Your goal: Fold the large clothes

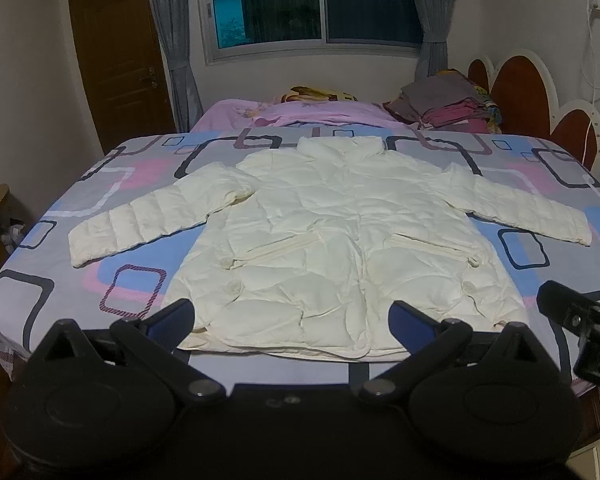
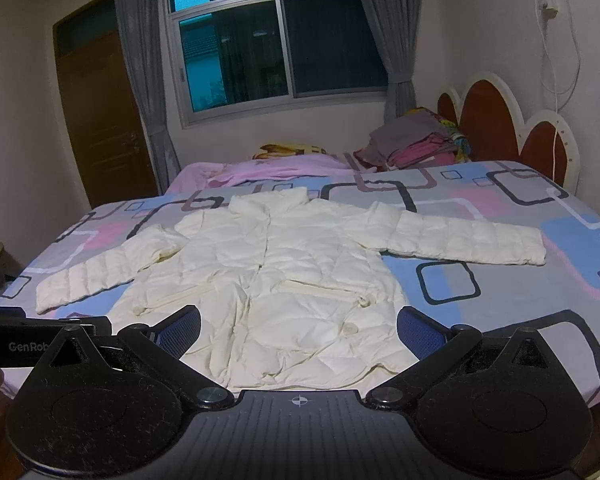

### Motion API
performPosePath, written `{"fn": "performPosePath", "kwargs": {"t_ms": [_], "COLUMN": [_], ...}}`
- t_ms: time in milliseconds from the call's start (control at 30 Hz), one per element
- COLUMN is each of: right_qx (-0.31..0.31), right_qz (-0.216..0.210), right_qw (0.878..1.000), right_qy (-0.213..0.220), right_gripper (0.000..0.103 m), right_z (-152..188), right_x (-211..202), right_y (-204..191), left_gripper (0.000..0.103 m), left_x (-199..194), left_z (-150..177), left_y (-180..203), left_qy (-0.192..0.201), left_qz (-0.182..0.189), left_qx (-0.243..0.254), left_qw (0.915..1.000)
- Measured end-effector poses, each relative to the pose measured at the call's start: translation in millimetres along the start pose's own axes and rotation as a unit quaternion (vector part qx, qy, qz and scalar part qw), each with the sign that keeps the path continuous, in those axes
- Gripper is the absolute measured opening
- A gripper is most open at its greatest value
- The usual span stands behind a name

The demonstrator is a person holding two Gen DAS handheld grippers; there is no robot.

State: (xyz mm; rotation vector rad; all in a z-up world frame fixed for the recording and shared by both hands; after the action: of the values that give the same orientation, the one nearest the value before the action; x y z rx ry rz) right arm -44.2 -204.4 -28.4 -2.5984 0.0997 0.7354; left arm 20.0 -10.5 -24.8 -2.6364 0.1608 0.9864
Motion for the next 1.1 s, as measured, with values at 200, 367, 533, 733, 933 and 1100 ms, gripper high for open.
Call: {"fn": "performPosePath", "kwargs": {"t_ms": [200,367,533,733,933,1100], "right_qx": [0.002,0.002,0.002,0.004,0.004,0.004], "right_qz": [0.000,0.000,0.002,0.007,0.010,0.010], "right_qw": [1.000,1.000,1.000,1.000,1.000,1.000], "right_qy": [0.000,0.001,0.003,0.008,0.009,0.009], "right_gripper": [0.103,0.103,0.103,0.103,0.103,0.103], "right_z": [-1.4,-1.4,-2.1,-2.0,-2.9,-2.3], "right_x": [0.6,0.4,1.0,1.6,3.0,2.9], "right_y": [1.7,1.5,1.4,-1.8,-4.7,-4.5], "left_gripper": [0.103,0.103,0.103,0.103,0.103,0.103], "left_x": [0.4,1.6,1.7,1.7,2.6,2.8], "left_z": [-0.3,-0.7,-0.6,-0.8,-0.9,-0.5], "left_y": [0.9,0.9,0.8,0.8,-1.0,-0.6], "left_qy": [0.000,-0.002,-0.002,-0.002,-0.002,-0.003], "left_qz": [0.000,0.001,0.001,0.001,0.002,0.003], "left_qx": [-0.001,-0.001,-0.001,-0.002,-0.002,-0.002], "left_qw": [1.0000,1.0000,1.0000,1.0000,1.0000,1.0000]}}
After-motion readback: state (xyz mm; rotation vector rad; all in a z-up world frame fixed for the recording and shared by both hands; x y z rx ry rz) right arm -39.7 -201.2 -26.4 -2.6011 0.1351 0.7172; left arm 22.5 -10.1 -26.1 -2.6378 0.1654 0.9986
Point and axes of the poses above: each gripper's, at about its wrist camera, not at the fingertips, and x roughly the way its jaws point, y to its right, z to its underside, the point moved 2 cm from there along x, roughly the way its jaws point, and after that the axes turned 13 degrees about x, right-handed, at the moved point
